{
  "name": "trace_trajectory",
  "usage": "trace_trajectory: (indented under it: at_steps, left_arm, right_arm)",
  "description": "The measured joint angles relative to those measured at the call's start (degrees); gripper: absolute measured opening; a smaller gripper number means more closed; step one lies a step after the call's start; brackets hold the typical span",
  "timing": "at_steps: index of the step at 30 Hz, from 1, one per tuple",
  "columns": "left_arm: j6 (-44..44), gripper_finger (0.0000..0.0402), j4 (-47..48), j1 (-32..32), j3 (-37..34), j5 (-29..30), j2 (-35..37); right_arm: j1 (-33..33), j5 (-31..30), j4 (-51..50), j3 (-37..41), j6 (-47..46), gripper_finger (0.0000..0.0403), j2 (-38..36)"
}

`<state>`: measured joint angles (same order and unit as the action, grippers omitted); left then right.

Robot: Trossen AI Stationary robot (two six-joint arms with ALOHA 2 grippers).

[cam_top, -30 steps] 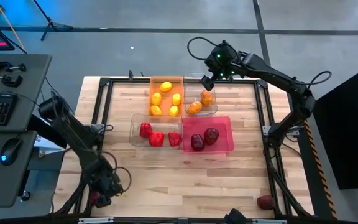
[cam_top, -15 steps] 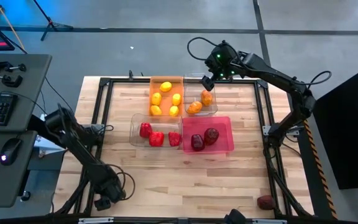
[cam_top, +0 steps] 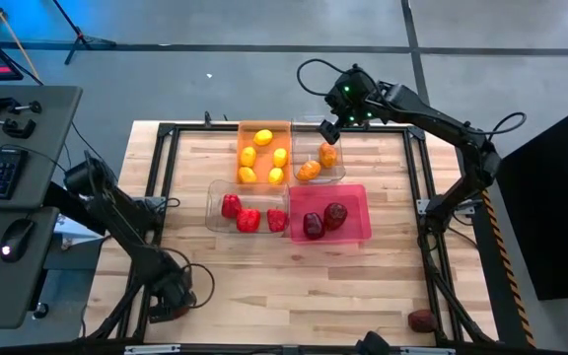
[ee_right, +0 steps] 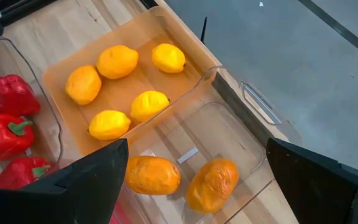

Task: Sort produce into baskets
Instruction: Put the red apple into the pink bin

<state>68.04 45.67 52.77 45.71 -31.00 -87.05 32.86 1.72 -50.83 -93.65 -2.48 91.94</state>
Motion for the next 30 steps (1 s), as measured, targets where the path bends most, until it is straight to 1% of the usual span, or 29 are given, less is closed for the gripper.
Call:
trace_trajectory:
  at_steps: [3, 5, 7, 9, 12, 14, 16, 18, 22, 26, 30]
  left_arm:
    - [-2.15, 0.0336, 3.3, -0.3, 0.0, 2.79, 4.31]
    - [-1.95, 0.0336, 4.45, -0.85, 0.0, 2.97, 7.05]
    - [0.59, 0.0336, 4.53, -1.51, 0.0, 2.86, 9.65]
    - [5.15, 0.0336, 3.08, -2.01, 0.0, 3.57, 12.17]
    - [11.22, 0.0336, -3.09, -2.09, 0.0, 6.6, 13.77]
    - [12.29, 0.0336, -8.45, -1.29, 0.07, 7.71, 13.42]
    - [12.25, 0.0336, -10.05, -0.09, 0.27, 9.06, 12.13]
    - [10.97, 0.0336, -7.94, 0.86, 0.78, 10.77, 10.21]
    - [5.47, 0.0336, -2.31, 1.73, 2.36, 14.72, 6.51]
    - [-0.58, 0.0336, -2.7, 1.8, 3.88, 17.4, 3.64]
    - [-4.27, 0.0335, -2.84, 2.91, 4.44, 20.88, 0.62]
  right_arm:
    - [0.0, 0.0, -0.04, 0.0, 0.0, 0.0371, 0.0]
    - [0.0, 0.0, -0.2, 0.0, -0.01, 0.0371, 0.0]
    - [0.0, 0.0, -0.82, 0.0, -0.06, 0.0371, 0.0]
    - [-0.01, 0.0, -1.25, 0.0, -0.08, 0.0371, 0.0]
    - [0.0, 0.0, -1.72, 0.0, -0.04, 0.0371, 0.0]
    - [0.0, -0.01, -1.75, 0.0, -0.04, 0.0371, 0.0]
    - [-0.01, 0.0, -1.73, 0.0, -0.04, 0.0371, 0.0]
    - [-0.02, 0.0, -1.82, 0.0, -0.03, 0.0371, 0.0]
    - [0.0, 0.0, -2.7, 0.0, 0.17, 0.0371, 0.0]
    - [-0.01, 0.0, -3.7, 0.0, 0.14, 0.0371, -0.01]
    - [-0.02, 0.0, -4.2, 0.0, 0.11, 0.0371, -0.01]
